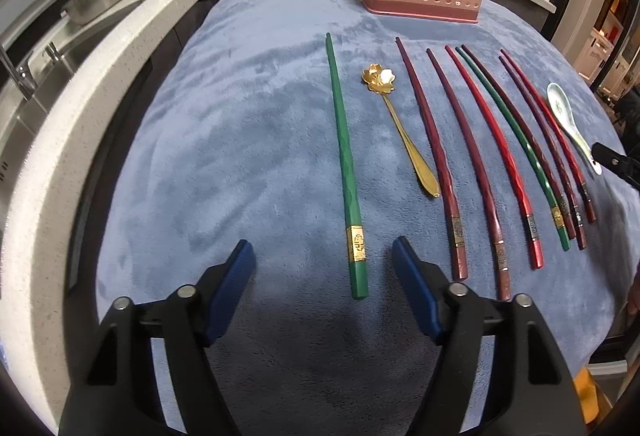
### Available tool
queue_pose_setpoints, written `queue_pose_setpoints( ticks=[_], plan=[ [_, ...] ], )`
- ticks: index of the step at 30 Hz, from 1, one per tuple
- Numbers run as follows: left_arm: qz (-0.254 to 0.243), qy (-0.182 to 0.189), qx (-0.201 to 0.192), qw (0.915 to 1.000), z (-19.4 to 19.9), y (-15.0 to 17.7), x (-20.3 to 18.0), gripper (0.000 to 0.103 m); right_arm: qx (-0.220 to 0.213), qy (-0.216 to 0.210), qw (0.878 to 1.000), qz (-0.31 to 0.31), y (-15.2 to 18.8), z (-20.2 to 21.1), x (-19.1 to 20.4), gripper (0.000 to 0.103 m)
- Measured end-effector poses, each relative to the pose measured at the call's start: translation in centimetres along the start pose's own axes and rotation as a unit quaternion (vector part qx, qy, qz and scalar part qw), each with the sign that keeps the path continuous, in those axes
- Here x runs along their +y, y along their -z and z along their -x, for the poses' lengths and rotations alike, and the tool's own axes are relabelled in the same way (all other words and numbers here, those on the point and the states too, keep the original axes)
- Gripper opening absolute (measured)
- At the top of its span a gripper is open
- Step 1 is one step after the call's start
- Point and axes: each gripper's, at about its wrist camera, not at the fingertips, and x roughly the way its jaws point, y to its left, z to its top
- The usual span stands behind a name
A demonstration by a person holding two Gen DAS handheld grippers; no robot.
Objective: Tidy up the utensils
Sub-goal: 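Grasp the green chopstick with the left tool while the right tool grasps the white ceramic spoon, then lift and lower the green chopstick into the pink holder while the right tool inserts the white spoon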
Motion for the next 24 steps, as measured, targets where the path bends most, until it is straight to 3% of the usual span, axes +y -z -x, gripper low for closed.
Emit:
queue_pose_setpoints(
  ticks=[9, 18, 24],
  plan=[
    [0.008, 0.017, 0.011, 0.9998, -0.8, 0.1, 0.2, 0.045, 0.023, -0.026, 0.999, -0.014, -0.1, -2.0, 0.0, 0.02],
    [0.013, 0.041, 0.009, 0.999, -0.5, 0.0, 0.4, 0.009, 0.016, -0.036, 0.999, 0.008, 0.1, -1.5, 0.8, 0.012],
    [0.015, 0.044, -0.01, 0.9989, 1.1, -0.6, 0.6, 0.008, 0.0, -0.034, 0.999, 0.021, -0.6, 0.0, 1.5, 0.01]
  ],
)
